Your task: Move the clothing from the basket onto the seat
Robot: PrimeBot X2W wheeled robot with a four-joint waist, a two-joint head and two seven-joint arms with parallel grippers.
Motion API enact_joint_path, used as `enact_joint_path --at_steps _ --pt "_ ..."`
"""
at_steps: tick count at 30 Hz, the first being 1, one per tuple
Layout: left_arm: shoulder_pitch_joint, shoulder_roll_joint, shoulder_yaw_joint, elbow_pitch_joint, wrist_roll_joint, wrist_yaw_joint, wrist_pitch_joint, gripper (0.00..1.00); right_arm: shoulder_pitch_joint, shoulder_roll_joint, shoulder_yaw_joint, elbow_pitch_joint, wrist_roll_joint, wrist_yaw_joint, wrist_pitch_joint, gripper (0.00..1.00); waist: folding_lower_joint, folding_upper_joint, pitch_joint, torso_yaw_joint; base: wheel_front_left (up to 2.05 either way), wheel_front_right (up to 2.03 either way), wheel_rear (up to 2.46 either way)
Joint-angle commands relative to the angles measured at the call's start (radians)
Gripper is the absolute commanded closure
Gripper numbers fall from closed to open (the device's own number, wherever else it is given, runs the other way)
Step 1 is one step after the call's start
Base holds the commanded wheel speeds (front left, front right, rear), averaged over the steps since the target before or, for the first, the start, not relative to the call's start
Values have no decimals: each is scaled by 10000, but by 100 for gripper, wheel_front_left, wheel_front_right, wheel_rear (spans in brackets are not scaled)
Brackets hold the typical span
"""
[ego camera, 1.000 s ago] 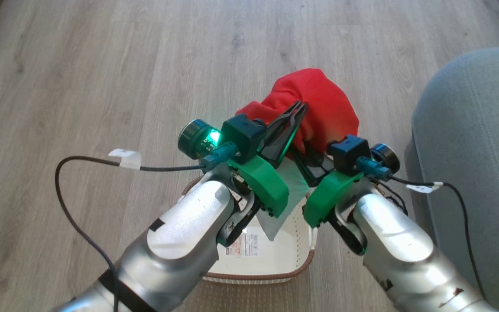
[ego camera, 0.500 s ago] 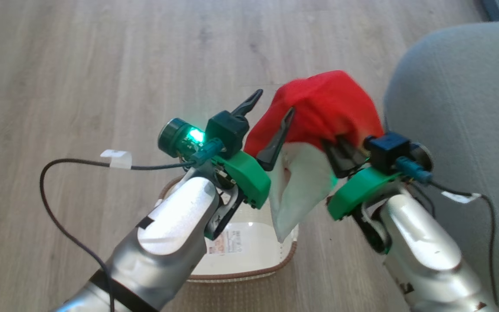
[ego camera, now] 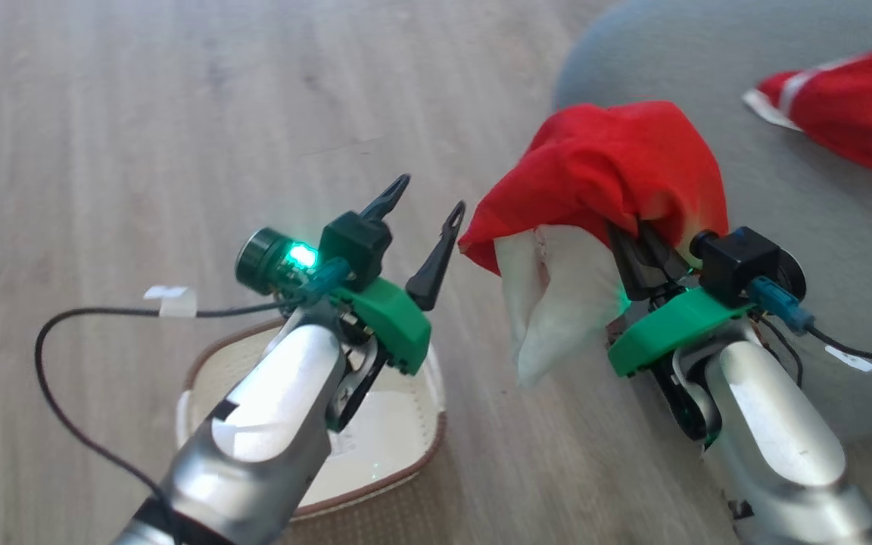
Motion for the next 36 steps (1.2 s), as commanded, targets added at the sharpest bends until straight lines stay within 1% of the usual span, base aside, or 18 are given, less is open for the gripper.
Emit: enact_joint_path --at_steps 1,4,5,8,9,10,14,22,26,29,33,36 --pt "-144 199 484 -244 119 -74 -97 0 -61 81 37 -517 17 -4 -67 100 0 0 21 -753 0 0 0" --pt "47 224 710 -223 245 -143 -97 0 64 125 -44 -719 37 -4 -67 100 0 0 -1 -1356 0 0 0" --pt "47 224 710 -223 245 -143 -97 0 64 125 -44 -719 37 -4 -67 100 0 0 -1 -1356 0 0 0" --pt "202 237 916 -197 386 -181 -97 0 203 170 -144 -900 95 -4 -67 100 0 0 2 -1934 0 0 0" --pt "261 277 1067 -224 506 -181 -97 0 246 195 -160 -1008 129 -4 -67 100 0 0 40 -2325 0 0 0" --pt "261 277 1067 -224 506 -181 -97 0 246 195 -160 -1008 129 -4 -67 100 0 0 40 -2325 0 0 0" --pt "426 323 1340 -244 679 -245 -97 0 366 211 -281 -1228 165 -4 -67 100 0 0 70 -2923 0 0 0" --pt "168 158 1521 -18 1045 -612 -97 0 999 221 -1328 -2051 20 -4 -67 100 0 0 468 -3162 0 0 0" --pt "68 100 1548 35 1190 -752 -97 0 1003 -20 -1572 -2379 -367 -4 -67 100 0 0 779 -3208 0 0 0" --pt "34 77 1567 86 1303 -827 -97 0 680 -335 -1740 -2390 -660 -4 -67 100 0 0 1035 -3226 0 0 0" --pt "50 84 1622 200 1433 -904 -97 0 -118 -782 -2086 -2253 -861 -4 -67 100 0 0 1376 -3239 0 0 0" --pt "34 202 1702 244 1550 -913 -97 0 -812 -1109 -2195 -2026 -957 -4 -67 100 0 0 1674 -3244 0 0 0"
